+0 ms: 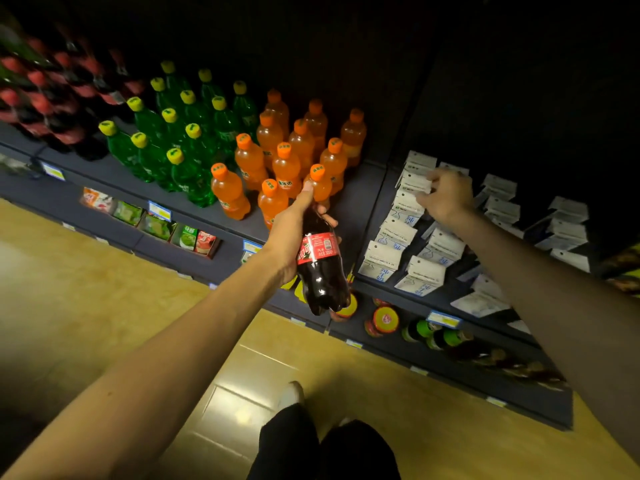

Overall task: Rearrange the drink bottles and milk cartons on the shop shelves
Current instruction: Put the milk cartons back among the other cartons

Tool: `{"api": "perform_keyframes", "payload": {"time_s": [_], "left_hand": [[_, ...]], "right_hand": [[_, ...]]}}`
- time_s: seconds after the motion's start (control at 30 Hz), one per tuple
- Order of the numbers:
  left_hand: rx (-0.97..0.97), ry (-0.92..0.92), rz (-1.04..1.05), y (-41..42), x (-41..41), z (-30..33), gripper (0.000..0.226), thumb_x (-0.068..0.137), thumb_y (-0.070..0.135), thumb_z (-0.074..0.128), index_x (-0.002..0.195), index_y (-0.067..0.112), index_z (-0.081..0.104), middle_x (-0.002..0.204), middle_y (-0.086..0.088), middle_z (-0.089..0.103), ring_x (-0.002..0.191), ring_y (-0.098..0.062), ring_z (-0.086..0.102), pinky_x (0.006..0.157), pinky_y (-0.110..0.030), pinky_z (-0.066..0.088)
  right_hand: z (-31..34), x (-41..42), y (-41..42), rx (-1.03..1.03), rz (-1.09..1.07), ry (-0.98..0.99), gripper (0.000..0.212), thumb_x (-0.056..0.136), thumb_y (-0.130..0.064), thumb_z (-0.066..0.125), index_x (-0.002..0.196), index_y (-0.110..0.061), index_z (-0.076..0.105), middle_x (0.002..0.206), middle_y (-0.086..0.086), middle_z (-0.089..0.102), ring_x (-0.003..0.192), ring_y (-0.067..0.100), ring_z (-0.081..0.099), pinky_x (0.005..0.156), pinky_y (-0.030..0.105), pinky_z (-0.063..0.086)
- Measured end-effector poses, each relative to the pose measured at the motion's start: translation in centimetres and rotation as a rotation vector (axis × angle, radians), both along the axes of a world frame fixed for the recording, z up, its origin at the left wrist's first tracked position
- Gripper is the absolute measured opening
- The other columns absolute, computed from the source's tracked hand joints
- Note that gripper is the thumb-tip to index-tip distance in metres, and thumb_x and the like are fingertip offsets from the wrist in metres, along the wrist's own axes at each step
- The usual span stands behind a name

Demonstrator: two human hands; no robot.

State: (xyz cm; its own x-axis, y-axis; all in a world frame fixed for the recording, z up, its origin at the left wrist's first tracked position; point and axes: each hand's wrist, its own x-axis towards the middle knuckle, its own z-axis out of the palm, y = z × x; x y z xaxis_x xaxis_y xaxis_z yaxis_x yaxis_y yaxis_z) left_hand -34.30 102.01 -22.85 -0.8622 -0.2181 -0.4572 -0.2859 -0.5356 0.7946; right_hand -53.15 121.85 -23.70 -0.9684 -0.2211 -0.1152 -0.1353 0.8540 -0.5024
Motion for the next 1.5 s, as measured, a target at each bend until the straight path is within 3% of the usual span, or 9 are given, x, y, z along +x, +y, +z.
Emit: {"api": "perform_keyframes", "payload": {"time_s": [0.23, 0.4, 0.6, 0.8, 0.93, 1.1, 1.2, 1.37, 1.5], "left_hand": [[0.061, 0.025, 0.126, 0.4, 2.4, 5.2, 0.044, 0.080, 0.060, 0.067, 0.081, 0.016, 0.063, 0.077, -0.003, 0.062, 0.072, -0.020, 0.060, 0.081, -0.042, 0.050], [-0.089, 0.005, 0.294, -0.7, 5.0, 6.9, 0.049, 0.090, 0.056, 0.057, 0.095, 0.008, 0.065, 0.088, -0.014, 0.069, 0.083, -0.029, 0.066, 0.091, -0.048, 0.053], [-0.200, -0.064, 0.496, -7.0, 10.0, 8.9, 0.054, 0.090, 0.061, 0.053, 0.086, 0.009, 0.068, 0.083, -0.009, 0.072, 0.075, -0.021, 0.067, 0.080, -0.039, 0.056], [-0.227, -0.072, 0.605, -17.0, 16.9, 9.6, 0.052, 0.096, 0.053, 0.051, 0.086, 0.004, 0.065, 0.077, -0.011, 0.070, 0.071, -0.022, 0.066, 0.072, -0.036, 0.056], [-0.177, -0.035, 0.608, -25.4, 21.7, 9.3, 0.045, 0.092, 0.051, 0.061, 0.099, 0.007, 0.061, 0.091, -0.014, 0.064, 0.078, -0.021, 0.062, 0.078, -0.037, 0.051], [-0.065, 0.000, 0.608, -34.7, 26.0, 10.4, 0.061, 0.084, 0.048, 0.068, 0.119, -0.002, 0.061, 0.103, -0.019, 0.066, 0.092, -0.028, 0.064, 0.092, -0.044, 0.053], [-0.080, -0.035, 0.533, -39.3, 26.6, 11.0, 0.045, 0.096, 0.045, 0.055, 0.108, 0.004, 0.068, 0.100, -0.007, 0.073, 0.094, -0.019, 0.068, 0.093, -0.035, 0.053], [-0.184, -0.105, 0.518, -45.4, 25.0, 11.0, 0.047, 0.100, 0.045, 0.047, 0.127, 0.009, 0.059, 0.111, -0.001, 0.070, 0.098, -0.011, 0.064, 0.087, -0.025, 0.045], [-0.170, -0.119, 0.489, -50.0, 22.4, 10.1, 0.032, 0.101, 0.043, 0.044, 0.108, 0.017, 0.062, 0.105, -0.001, 0.066, 0.098, -0.017, 0.054, 0.075, -0.023, 0.039]], "right_hand": [[6.1, 5.4, -1.8, -0.316, 0.052, -0.015, 0.023, 0.089, -0.013, 0.070, 0.110, -0.003, 0.067, 0.092, 0.007, 0.064, 0.086, 0.019, 0.061, 0.088, 0.039, 0.055], [9.5, 12.1, -6.1, -0.512, 0.265, -0.468, 0.022, 0.096, -0.024, 0.063, 0.109, -0.007, 0.059, 0.083, 0.012, 0.067, 0.064, 0.018, 0.068, 0.059, 0.028, 0.058], [11.8, 19.7, -14.4, -0.443, 0.491, -0.741, 0.040, 0.100, -0.052, 0.040, 0.104, -0.017, 0.059, 0.090, 0.011, 0.064, 0.077, 0.023, 0.064, 0.065, 0.030, 0.053], [10.7, 27.5, -26.3, -0.518, 0.621, -0.674, 0.017, 0.099, -0.038, 0.055, 0.101, -0.022, 0.060, 0.100, -0.002, 0.069, 0.094, 0.008, 0.063, 0.082, 0.020, 0.048], [9.4, 33.7, -35.5, -0.549, 0.609, -0.640, 0.018, 0.099, -0.035, 0.056, 0.111, -0.021, 0.055, 0.090, -0.015, 0.061, 0.081, -0.003, 0.058, 0.073, 0.012, 0.044], [8.2, 37.9, -45.3, -0.579, 0.511, -0.653, 0.030, 0.103, -0.033, 0.047, 0.111, -0.006, 0.059, 0.089, 0.001, 0.063, 0.074, 0.005, 0.058, 0.065, 0.016, 0.046], [8.6, 38.0, -49.1, -0.619, 0.445, -0.768, 0.032, 0.104, -0.040, 0.040, 0.115, -0.015, 0.057, 0.091, -0.006, 0.065, 0.078, 0.000, 0.062, 0.059, 0.007, 0.048], [9.6, 35.8, -54.5, -0.707, 0.305, -0.920, 0.091, 0.067, -0.086, 0.056, 0.125, -0.015, 0.063, 0.111, 0.014, 0.071, 0.100, 0.028, 0.069, 0.093, 0.047, 0.055], [9.6, 31.9, -58.2, -0.870, 0.279, -1.073, 0.063, 0.097, -0.060, 0.038, 0.108, -0.005, 0.066, 0.082, 0.017, 0.068, 0.072, 0.028, 0.066, 0.070, 0.036, 0.056]]}}
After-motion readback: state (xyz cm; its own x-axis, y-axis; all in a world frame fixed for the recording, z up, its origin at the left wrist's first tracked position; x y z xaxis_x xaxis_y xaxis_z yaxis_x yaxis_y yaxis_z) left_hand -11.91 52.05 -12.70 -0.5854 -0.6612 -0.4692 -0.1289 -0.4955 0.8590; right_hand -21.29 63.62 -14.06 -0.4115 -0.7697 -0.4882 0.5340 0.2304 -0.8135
